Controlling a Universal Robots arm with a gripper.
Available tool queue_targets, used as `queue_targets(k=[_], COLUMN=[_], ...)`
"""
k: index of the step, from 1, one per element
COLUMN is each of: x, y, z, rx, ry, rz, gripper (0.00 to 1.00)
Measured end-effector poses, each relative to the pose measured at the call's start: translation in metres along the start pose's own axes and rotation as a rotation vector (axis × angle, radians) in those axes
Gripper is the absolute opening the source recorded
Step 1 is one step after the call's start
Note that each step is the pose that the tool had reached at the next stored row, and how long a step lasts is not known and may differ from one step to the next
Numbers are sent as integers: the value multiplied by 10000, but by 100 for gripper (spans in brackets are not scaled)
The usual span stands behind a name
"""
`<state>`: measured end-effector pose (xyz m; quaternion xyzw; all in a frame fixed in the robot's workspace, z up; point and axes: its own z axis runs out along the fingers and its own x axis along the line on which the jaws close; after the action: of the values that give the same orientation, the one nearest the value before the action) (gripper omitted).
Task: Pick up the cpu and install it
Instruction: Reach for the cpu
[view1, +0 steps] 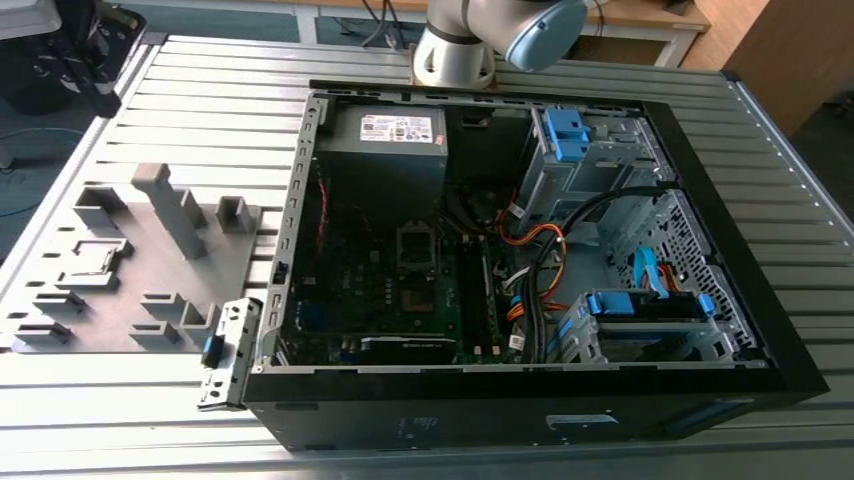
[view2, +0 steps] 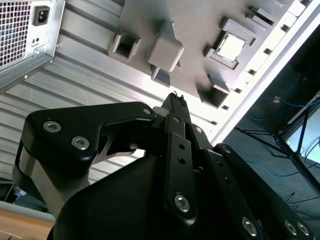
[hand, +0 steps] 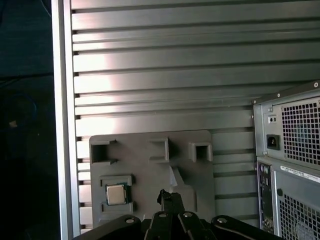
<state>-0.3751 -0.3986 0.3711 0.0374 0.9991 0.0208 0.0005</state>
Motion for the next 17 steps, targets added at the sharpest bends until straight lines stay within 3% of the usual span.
queue_targets(k=[8,17], x=[64,74], y=[-112,-297], z=[79,232], rx=[0,1], ry=[3,26], rz=[-42,-104], gripper=[11,11])
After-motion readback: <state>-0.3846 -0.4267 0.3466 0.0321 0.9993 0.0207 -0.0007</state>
